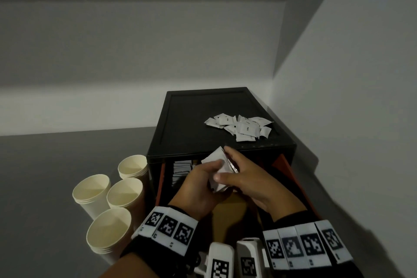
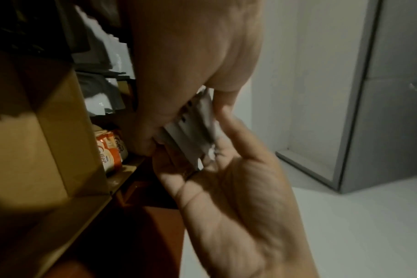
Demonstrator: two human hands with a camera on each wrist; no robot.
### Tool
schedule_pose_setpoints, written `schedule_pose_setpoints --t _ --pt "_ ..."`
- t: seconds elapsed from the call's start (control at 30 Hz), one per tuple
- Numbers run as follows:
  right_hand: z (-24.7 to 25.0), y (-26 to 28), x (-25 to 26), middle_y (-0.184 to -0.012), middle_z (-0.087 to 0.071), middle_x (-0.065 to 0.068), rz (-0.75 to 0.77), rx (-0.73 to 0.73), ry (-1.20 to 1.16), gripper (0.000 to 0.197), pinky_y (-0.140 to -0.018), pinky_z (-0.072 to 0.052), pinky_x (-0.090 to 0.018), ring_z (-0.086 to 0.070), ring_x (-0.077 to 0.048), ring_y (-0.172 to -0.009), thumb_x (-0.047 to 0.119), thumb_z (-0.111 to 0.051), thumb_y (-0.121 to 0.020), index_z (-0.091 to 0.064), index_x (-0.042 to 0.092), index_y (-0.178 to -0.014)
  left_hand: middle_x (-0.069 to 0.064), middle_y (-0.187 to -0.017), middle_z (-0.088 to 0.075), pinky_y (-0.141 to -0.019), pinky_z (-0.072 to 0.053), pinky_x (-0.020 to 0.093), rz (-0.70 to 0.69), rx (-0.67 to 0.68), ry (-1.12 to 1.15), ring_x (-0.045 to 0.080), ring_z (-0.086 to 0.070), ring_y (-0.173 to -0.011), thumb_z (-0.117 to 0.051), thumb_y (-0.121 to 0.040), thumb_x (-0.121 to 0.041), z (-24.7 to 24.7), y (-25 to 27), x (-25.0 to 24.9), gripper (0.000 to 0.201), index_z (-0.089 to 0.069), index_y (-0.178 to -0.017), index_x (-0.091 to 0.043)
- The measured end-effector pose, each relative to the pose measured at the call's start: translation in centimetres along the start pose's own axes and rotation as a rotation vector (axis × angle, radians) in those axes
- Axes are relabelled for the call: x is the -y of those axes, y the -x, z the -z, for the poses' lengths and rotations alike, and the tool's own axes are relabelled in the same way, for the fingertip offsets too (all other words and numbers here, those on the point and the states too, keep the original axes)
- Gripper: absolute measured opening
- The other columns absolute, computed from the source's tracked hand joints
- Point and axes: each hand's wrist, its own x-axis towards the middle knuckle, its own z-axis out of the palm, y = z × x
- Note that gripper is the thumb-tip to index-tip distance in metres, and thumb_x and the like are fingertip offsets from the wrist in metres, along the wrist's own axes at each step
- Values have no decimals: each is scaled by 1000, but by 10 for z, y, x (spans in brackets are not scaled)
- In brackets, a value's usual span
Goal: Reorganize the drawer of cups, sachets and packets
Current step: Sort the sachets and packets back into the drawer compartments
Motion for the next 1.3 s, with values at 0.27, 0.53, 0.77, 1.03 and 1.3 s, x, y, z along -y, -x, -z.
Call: schedule_pose_setpoints --t 0.27,0.53,0.77,1.03,1.3 --pt "6 2 -1 -137 -42 12 284 76 -231 135 -83 -55 -28 -53 -15 -120 25 -95 -31 -16 54 -138 17 -108 -67 -82 -53 46 63 202 328 30 -68 -88 -49 -84 -21 -7 11 -19 39 -65 -114 0" --pt "-2 7 2 -121 -49 15 496 -56 -113 113 -73 -51 -14 -60 6 -100 -12 -81 -53 -28 50 -131 10 -87 -70 -82 -46 38 184 182 131 24 -68 -74 -53 -79 -52 -19 14 -22 50 -75 -84 -7" --pt "-4 5 -2 -126 -47 14 544 -103 33 111 -93 -50 -24 -51 -5 -116 19 -92 -36 -36 59 -123 10 -93 -70 -75 -56 40 236 113 158 26 -69 -80 -53 -75 -66 -23 17 -21 64 -72 -92 -7" --pt "-6 2 -5 -109 -55 25 609 -139 107 75 -82 -49 -16 -55 4 -105 37 -87 -46 -51 48 -111 7 -68 -67 -56 -55 28 252 17 33 21 -66 -57 -33 -73 -81 -30 16 -20 77 -65 -83 -12" --pt "-6 0 -5 -118 -51 10 668 -138 142 60 -85 -43 -8 -51 3 -108 48 -75 -54 -53 50 -110 9 -80 -69 -70 -54 35 259 23 21 23 -67 -74 -29 -72 -81 -28 16 -22 81 -63 -100 -13"
